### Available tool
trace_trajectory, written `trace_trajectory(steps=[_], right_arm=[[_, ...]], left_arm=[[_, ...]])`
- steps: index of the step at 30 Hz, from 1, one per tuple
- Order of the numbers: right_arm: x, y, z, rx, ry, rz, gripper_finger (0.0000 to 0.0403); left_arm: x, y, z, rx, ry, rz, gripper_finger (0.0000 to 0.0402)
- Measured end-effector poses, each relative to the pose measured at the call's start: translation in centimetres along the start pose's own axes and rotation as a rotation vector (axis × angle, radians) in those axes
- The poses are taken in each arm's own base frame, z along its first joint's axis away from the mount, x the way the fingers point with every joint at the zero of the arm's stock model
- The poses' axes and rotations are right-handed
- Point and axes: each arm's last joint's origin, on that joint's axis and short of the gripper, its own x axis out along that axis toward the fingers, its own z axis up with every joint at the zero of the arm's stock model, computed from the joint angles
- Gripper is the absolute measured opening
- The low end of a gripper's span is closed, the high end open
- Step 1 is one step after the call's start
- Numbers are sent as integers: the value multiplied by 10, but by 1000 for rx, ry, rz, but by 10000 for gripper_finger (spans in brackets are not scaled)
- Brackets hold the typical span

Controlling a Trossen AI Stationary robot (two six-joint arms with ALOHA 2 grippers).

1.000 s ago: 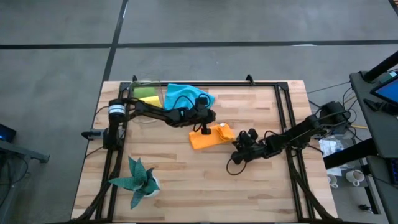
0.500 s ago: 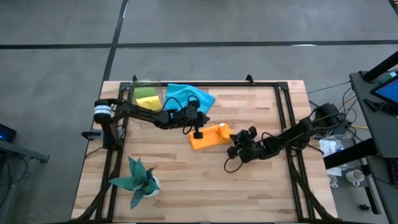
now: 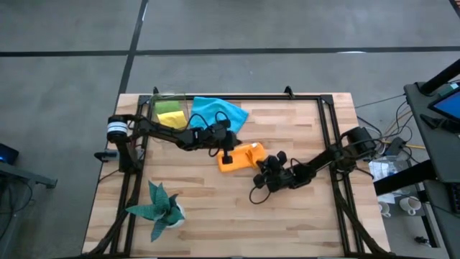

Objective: Roll microfiber towels into tight, uniform cylinder then place into a basket
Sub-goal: Roll the orange microfiber towel

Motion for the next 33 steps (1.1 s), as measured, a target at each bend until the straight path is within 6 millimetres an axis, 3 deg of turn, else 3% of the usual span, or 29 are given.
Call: trace_trajectory(steps=[9, 20, 26, 33], right_arm=[[0, -2, 4, -7, -21, -20, 9], [1, -3, 4, -14, -14, -26, 9], [1, -3, 3, -14, 3, -9, 9], [1, -3, 3, -11, 4, -5, 9]], left_arm=[[2, -26, 9, 22, -97, -136, 0], [48, -37, -7, -76, -106, -134, 0], [63, -28, -25, -60, -25, -1, 0], [67, -11, -40, -40, 63, 230, 0]])
